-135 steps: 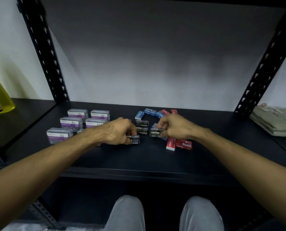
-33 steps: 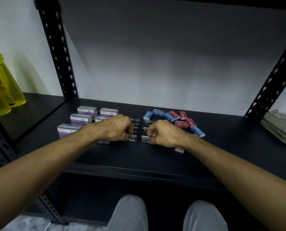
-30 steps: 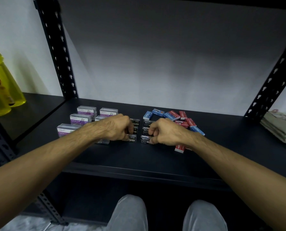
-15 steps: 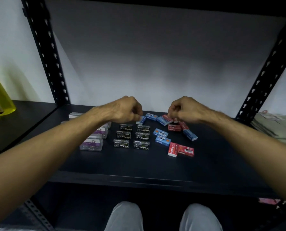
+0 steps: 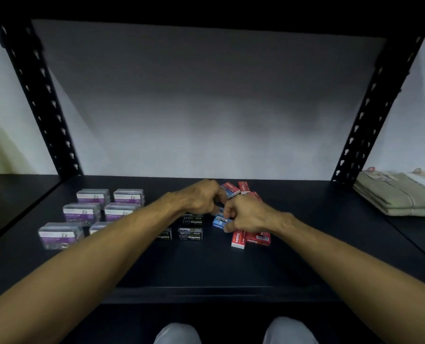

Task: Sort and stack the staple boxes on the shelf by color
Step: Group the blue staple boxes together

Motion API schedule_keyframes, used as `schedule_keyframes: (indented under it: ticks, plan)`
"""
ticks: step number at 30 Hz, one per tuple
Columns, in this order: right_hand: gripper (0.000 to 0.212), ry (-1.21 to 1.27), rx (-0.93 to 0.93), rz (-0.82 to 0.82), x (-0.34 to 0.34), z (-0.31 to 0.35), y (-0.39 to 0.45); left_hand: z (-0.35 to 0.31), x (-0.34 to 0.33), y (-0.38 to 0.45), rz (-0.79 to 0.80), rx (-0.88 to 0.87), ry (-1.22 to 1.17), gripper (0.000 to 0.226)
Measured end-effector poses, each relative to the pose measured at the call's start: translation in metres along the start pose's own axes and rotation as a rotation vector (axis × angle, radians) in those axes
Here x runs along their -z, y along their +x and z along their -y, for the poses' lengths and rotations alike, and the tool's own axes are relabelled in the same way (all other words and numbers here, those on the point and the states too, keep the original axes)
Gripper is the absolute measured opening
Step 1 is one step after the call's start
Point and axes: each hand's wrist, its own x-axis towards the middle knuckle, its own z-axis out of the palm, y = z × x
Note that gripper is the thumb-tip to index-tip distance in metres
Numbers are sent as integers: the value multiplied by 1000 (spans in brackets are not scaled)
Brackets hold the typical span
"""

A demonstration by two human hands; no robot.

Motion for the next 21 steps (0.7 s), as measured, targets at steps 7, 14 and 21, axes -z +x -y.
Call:
schedule_keyframes:
  ticks: [7, 14, 21]
  plan:
    - [30, 2, 1, 28, -2, -9, 0, 4, -5, 11, 46, 29, 11, 25]
    - [24, -9, -51, 83, 13, -27, -6, 5, -9, 20, 88, 73, 24, 35]
    - [10, 26, -79, 72, 24, -41, -5, 6, -12, 26, 74, 65, 68, 39]
